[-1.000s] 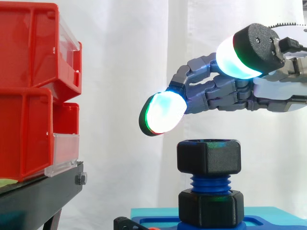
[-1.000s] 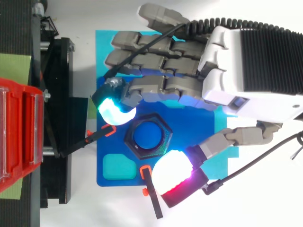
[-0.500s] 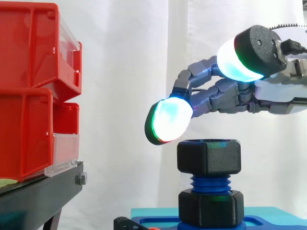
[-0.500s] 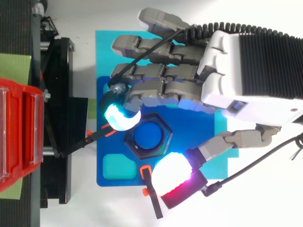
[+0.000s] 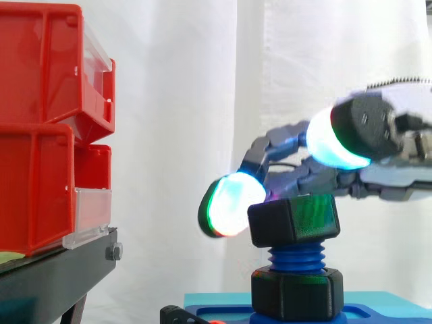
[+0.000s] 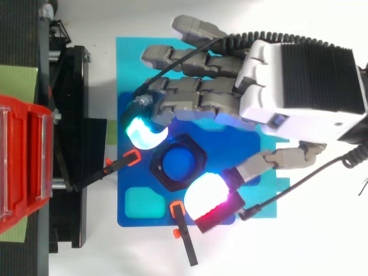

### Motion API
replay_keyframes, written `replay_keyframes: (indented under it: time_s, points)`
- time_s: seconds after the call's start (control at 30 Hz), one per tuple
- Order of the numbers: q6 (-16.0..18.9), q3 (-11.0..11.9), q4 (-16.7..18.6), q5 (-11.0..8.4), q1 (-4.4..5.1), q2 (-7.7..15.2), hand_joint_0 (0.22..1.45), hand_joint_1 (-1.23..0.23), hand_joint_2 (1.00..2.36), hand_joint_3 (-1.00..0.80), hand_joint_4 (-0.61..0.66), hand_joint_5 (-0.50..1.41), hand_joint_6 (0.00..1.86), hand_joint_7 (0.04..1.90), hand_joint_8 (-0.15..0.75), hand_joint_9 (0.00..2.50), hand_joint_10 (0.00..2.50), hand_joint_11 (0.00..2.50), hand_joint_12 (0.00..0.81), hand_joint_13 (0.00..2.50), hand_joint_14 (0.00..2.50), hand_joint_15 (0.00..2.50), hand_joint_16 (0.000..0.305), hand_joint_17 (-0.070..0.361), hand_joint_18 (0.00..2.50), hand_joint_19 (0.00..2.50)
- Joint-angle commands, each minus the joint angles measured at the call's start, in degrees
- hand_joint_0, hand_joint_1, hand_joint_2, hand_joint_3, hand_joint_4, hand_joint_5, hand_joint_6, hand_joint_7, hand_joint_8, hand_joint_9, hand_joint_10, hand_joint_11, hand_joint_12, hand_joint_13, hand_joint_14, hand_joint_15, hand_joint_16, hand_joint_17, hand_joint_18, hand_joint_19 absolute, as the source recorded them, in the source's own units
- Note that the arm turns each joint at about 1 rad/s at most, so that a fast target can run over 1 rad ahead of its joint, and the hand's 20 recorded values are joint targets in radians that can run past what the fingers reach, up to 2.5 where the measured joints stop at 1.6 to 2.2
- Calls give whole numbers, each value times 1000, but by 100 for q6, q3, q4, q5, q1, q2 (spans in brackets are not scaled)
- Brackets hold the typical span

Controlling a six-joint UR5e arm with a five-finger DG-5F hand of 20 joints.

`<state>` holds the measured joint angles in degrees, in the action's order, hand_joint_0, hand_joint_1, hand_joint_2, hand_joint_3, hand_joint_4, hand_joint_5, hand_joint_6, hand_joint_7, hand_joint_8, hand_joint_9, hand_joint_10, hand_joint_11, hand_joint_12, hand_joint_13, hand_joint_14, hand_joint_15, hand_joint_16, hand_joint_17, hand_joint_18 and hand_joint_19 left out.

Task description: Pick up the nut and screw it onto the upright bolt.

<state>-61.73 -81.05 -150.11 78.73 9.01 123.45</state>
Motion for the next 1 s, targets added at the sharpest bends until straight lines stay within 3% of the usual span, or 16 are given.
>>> replay_keyframes:
  time_s: [0.0,0.5,0.67,0.97]
  points:
    - [135,-7,149,19,-22,82,445,-273,1000,-500,192,-46,503,782,199,564,0,0,310,163,0,0,43,98,0,0]
    - [153,2,210,72,-31,82,450,-279,1000,-500,205,-38,504,873,232,659,0,0,318,263,0,0,41,92,0,0]
    - [153,2,219,90,-84,82,466,-288,1000,-500,217,-8,505,1018,244,779,0,0,298,370,0,0,36,82,14,0]
    - [144,2,184,239,-198,74,495,-309,1000,-500,88,68,502,1332,251,1115,0,0,256,584,0,0,28,62,246,0]
